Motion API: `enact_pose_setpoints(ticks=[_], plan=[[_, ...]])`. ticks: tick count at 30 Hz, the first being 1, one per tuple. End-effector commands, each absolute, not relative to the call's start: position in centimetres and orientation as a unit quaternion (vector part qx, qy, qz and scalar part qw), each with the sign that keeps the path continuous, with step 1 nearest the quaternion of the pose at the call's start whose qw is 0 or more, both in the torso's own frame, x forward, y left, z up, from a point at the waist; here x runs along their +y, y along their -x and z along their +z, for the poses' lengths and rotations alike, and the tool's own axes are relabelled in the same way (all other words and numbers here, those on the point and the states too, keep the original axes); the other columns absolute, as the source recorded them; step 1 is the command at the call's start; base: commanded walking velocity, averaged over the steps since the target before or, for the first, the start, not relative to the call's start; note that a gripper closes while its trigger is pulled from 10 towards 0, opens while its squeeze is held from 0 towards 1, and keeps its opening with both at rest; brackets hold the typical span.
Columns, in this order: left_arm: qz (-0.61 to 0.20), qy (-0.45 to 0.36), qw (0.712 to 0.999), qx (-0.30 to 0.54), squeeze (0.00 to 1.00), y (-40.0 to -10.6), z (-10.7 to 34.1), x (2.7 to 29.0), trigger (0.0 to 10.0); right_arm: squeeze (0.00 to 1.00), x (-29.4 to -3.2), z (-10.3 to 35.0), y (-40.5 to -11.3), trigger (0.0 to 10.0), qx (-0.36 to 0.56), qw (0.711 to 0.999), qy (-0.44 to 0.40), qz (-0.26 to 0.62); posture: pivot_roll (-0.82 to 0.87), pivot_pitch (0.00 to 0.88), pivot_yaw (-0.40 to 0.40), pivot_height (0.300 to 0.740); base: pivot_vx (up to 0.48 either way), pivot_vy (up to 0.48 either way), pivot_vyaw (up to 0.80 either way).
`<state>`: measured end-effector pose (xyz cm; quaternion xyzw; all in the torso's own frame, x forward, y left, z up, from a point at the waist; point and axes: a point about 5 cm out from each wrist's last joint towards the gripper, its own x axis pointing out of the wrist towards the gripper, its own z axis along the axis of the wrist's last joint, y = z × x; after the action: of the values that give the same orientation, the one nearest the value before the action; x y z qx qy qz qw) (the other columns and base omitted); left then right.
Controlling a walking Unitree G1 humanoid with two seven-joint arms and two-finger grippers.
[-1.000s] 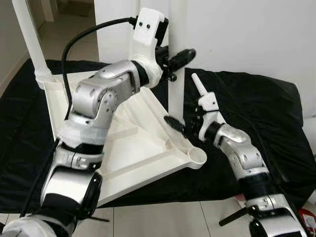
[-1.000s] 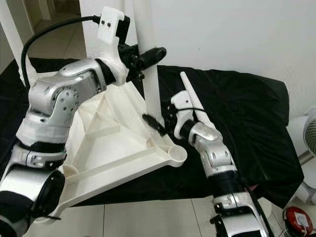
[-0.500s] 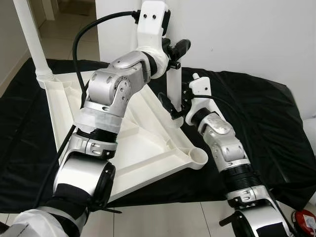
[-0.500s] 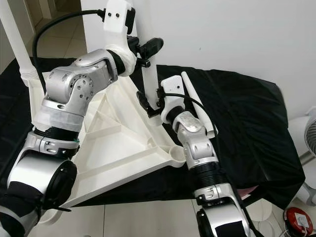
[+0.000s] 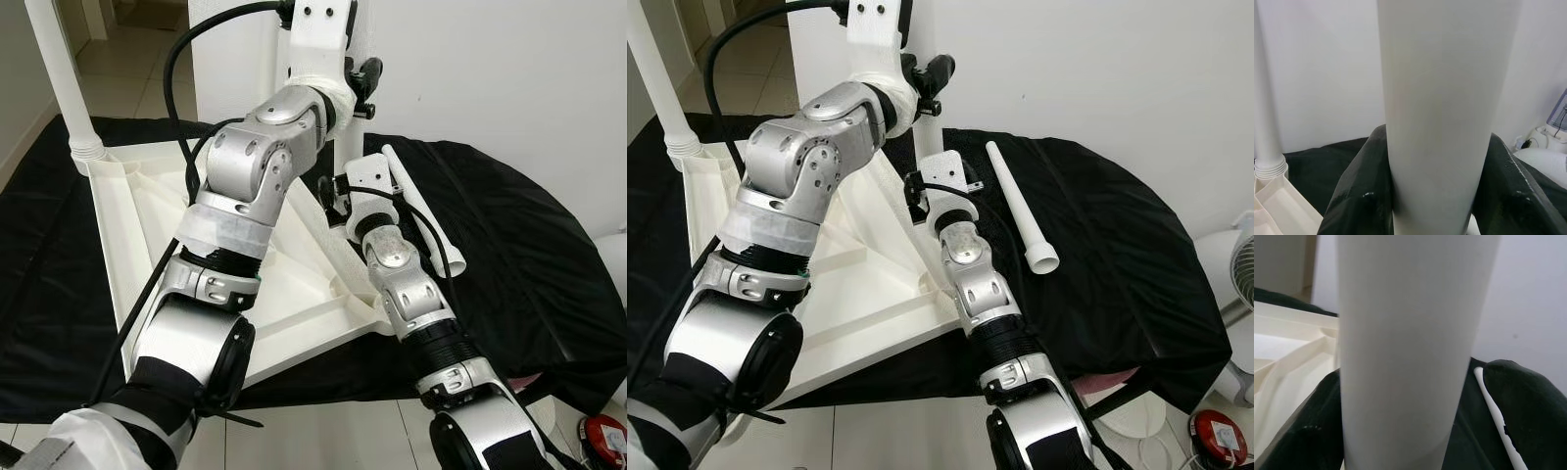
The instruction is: Building children table
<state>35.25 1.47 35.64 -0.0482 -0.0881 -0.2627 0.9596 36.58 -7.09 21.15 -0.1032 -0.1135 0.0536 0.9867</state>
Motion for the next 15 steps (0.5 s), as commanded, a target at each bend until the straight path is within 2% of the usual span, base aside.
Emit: enact_pose_setpoints(ticks=[1, 15], plan=[[-0.258, 0.030, 0.960, -0.104, 0.00, -34.81, 36.36, 0.33, 10.0, 0.00, -7.78, 20.89, -37.09, 10.0, -0.099, 0.989, 0.105, 0.001, 0.00, 0.000, -0.112, 0.740, 0.000, 0.000, 0.00], [-0.256, 0.032, 0.960, -0.106, 0.00, -34.49, 36.46, -0.31, 10.0, 0.00, -6.85, 21.18, -37.50, 10.0, -0.107, 0.991, 0.084, -0.018, 0.00, 0.000, -0.117, 0.740, 0.000, 0.000, 0.00]])
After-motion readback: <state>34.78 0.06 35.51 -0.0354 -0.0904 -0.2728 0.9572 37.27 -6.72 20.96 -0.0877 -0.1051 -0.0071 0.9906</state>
